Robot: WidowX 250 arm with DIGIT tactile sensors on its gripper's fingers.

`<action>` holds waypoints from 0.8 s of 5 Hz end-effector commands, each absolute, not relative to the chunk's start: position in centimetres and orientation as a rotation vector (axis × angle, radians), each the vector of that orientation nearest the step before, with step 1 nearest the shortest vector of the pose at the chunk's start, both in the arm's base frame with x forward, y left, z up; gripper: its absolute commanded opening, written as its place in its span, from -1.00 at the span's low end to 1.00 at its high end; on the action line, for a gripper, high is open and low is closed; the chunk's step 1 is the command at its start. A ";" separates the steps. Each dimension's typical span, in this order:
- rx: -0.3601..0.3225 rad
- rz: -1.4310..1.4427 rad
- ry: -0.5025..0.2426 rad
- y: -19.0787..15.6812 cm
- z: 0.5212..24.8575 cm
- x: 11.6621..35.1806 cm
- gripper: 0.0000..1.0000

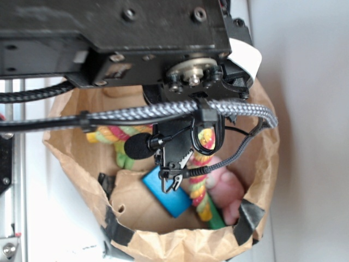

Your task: Grab the multicolored rope.

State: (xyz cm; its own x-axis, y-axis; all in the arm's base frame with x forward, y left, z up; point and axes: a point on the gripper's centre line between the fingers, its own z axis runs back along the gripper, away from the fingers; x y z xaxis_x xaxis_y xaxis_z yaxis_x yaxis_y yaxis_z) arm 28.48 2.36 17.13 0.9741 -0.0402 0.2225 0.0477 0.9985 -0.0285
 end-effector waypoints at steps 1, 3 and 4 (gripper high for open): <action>0.053 0.091 -0.334 3.3 23.0 28.0 -1.00; 0.080 0.071 -0.315 2.5 22.8 28.0 -1.00; 0.141 0.032 -0.321 1.4 22.6 28.1 -1.00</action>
